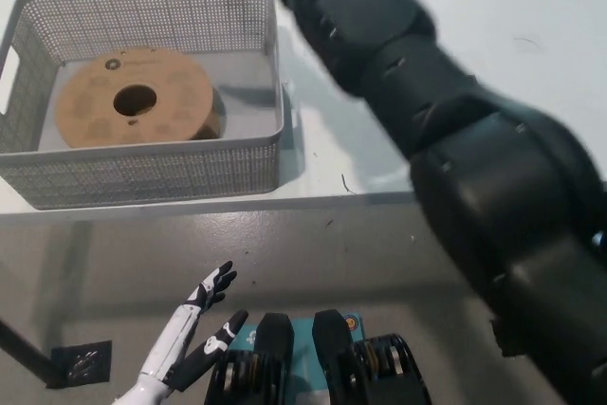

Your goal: Use the right hand to pick up a 3d printing filament and place it into a container on the left side

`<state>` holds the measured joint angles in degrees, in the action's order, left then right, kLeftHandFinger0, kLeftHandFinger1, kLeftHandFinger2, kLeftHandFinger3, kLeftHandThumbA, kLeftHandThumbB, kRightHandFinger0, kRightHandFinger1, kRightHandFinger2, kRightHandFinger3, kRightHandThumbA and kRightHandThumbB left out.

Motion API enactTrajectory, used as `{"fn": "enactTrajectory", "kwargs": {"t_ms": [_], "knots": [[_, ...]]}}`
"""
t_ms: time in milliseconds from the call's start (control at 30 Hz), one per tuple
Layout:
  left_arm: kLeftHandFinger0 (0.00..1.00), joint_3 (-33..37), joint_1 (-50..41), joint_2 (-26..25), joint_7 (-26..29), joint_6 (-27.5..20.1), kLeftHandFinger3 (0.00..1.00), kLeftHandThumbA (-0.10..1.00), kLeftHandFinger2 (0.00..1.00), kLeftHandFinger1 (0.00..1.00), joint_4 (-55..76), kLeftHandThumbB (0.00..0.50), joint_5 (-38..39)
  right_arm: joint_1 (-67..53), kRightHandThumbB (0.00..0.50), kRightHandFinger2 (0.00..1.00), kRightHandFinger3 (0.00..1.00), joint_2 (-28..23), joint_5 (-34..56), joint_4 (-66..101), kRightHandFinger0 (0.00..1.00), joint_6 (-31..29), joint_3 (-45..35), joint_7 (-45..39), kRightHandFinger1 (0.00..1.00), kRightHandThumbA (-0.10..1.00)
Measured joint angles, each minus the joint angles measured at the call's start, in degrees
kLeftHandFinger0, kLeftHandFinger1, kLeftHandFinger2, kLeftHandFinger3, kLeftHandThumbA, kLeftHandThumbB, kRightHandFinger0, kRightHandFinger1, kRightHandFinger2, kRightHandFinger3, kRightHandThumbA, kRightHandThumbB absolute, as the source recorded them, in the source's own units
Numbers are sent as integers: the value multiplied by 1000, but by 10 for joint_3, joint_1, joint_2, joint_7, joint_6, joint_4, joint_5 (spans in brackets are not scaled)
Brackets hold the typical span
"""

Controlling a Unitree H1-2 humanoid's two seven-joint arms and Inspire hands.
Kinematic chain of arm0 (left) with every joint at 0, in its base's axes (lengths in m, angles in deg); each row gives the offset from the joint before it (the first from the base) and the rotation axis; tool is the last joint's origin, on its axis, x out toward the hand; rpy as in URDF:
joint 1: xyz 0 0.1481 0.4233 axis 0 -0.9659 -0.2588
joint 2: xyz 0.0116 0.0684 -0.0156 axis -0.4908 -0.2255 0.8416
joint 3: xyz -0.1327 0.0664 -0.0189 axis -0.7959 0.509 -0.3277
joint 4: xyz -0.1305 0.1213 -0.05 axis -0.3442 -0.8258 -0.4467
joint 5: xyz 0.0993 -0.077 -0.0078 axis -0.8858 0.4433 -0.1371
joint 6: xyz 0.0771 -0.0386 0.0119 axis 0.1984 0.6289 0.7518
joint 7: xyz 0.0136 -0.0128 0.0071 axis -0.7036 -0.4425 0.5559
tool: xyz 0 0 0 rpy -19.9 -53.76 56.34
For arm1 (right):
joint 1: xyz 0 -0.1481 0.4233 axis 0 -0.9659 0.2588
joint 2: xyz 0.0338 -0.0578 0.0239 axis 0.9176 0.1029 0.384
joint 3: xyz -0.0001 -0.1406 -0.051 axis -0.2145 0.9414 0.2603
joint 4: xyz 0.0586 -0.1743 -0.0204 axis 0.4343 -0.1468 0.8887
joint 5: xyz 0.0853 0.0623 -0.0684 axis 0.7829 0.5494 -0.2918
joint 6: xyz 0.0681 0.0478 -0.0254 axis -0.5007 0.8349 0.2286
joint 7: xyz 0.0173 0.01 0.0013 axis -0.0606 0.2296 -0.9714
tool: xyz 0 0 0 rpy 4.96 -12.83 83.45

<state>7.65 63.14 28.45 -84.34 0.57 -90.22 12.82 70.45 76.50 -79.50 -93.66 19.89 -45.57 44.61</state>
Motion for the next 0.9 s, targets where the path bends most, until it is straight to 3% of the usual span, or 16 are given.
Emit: {"fn": "enactTrajectory", "kwargs": {"t_ms": [33,67,200,300,400,500,567,633,700,767,867,900], "knots": [[1000,0,0,0,0,0,1000,820,1000,1000,0,148,0,-1,404,1000,1000,-15,-5,22,1000,-3,8,-5,1000,991],[1000,0,0,0,0,0,1000,833,1000,1000,-1,157,0,-2,392,1000,1000,-29,-8,43,1000,-5,14,-11,1000,999],[1000,0,-1,0,0,0,1000,832,1000,1000,-2,161,0,-17,448,1000,1000,-66,-15,119,1000,-6,27,-23,1000,1000],[1000,0,-1,0,0,0,1000,836,1000,1000,-3,165,-1,-55,451,1000,1000,-96,-20,199,1000,-1,35,-32,1000,1000],[1000,0,-1,0,0,1,1000,861,1000,1000,-5,171,-1,-103,500,1000,1000,-116,-24,270,1000,7,39,-38,1000,1000],[1000,0,-1,0,0,1,1000,876,1000,1000,-9,173,-1,-151,500,1000,1000,-131,-26,328,1000,17,40,-45,1000,1000],[1000,0,-1,0,0,1,1000,859,1000,1000,-12,135,-1,-183,500,1000,1000,-140,-28,365,1000,23,40,-47,1000,1000],[1000,0,-1,0,0,1,1000,856,1000,1000,-17,147,-1,-221,449,1000,1000,-149,-29,406,1000,29,39,-50,1000,1000],[1000,0,-1,0,0,2,1000,858,1000,1000,-19,147,-1,-254,458,1000,1000,-157,-29,441,1000,34,38,-53,1000,1000],[1000,0,-1,0,0,2,1000,861,1000,1000,-21,153,-1,-295,421,1000,1000,-165,-29,480,1000,40,36,-56,1000,1000],[1000,0,-1,0,0,3,1000,851,1000,1000,-22,148,-1,-348,485,1000,1000,-174,-29,530,1000,47,36,-57,1000,1000],[1000,0,-1,0,0,3,1000,845,1000,1000,-23,143,-1,-368,454,1000,1000,-176,-29,549,1000,49,36,-57,1000,1000]]}}
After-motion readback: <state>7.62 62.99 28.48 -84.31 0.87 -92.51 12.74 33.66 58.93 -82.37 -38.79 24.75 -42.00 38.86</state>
